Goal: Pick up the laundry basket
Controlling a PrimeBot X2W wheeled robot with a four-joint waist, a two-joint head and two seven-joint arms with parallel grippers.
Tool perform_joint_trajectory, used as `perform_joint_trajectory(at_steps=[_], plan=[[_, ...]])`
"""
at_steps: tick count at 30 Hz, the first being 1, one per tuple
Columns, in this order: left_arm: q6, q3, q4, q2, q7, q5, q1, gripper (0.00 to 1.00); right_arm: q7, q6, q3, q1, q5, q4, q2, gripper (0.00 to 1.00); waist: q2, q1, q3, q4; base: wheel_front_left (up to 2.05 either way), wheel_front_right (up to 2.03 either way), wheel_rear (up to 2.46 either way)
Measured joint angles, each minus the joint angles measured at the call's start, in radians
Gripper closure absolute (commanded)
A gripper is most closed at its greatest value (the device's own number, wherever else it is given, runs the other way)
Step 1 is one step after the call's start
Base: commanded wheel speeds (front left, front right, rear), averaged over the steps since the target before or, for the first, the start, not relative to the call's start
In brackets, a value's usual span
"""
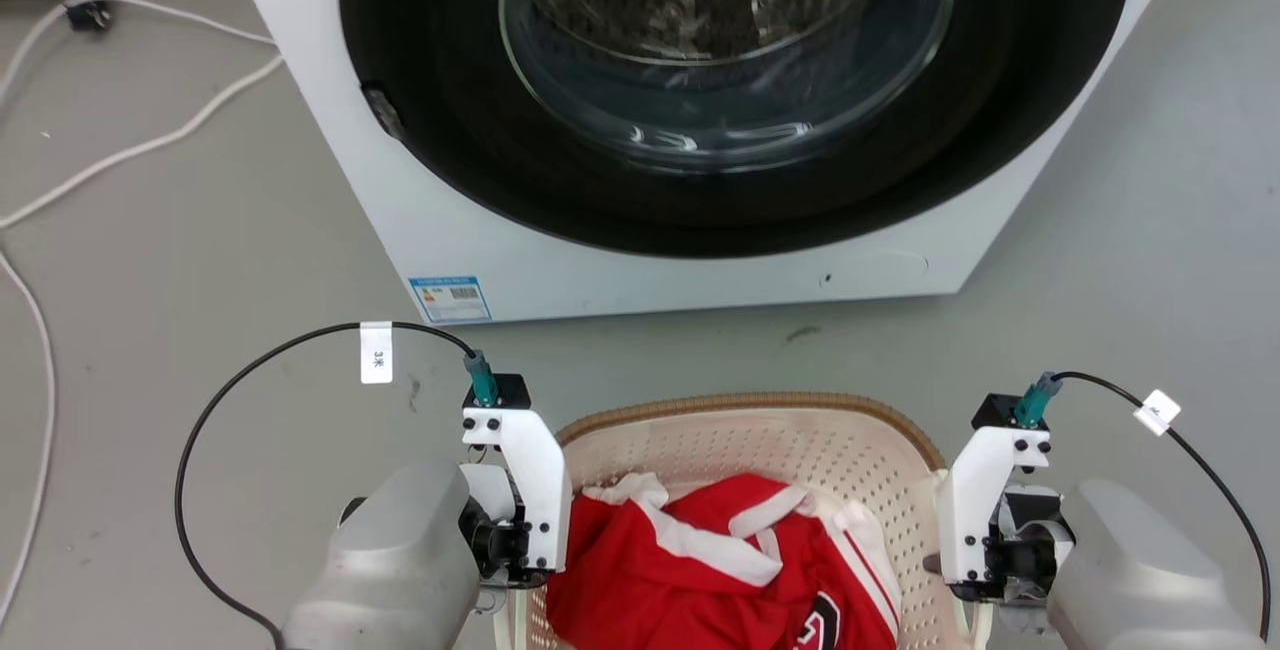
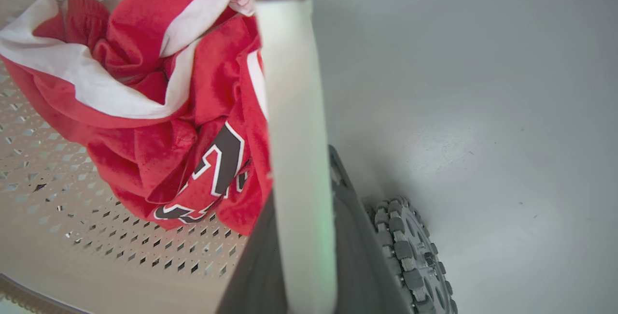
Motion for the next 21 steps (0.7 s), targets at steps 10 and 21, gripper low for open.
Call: perform_joint_trajectory(at_steps=[10, 21], plan=[[-0.001, -0.008, 0.004, 0.015, 0.068, -0.045, 0.001, 1.00, 0.131, 0.000, 0.016, -0.028, 0.052, 0.027, 0.011, 1.00, 0.0000, 0.0001, -0.083, 0.024, 0.00, 0.00, 0.00], [-0.002, -0.032, -0.003, 0.039, 0.128, -0.085, 0.036, 1.00, 0.239, 0.000, 0.031, -0.041, 0.073, 0.065, 0.040, 1.00, 0.0000, 0.0000, -0.174, 0.028, 0.00, 0.00, 0.00]])
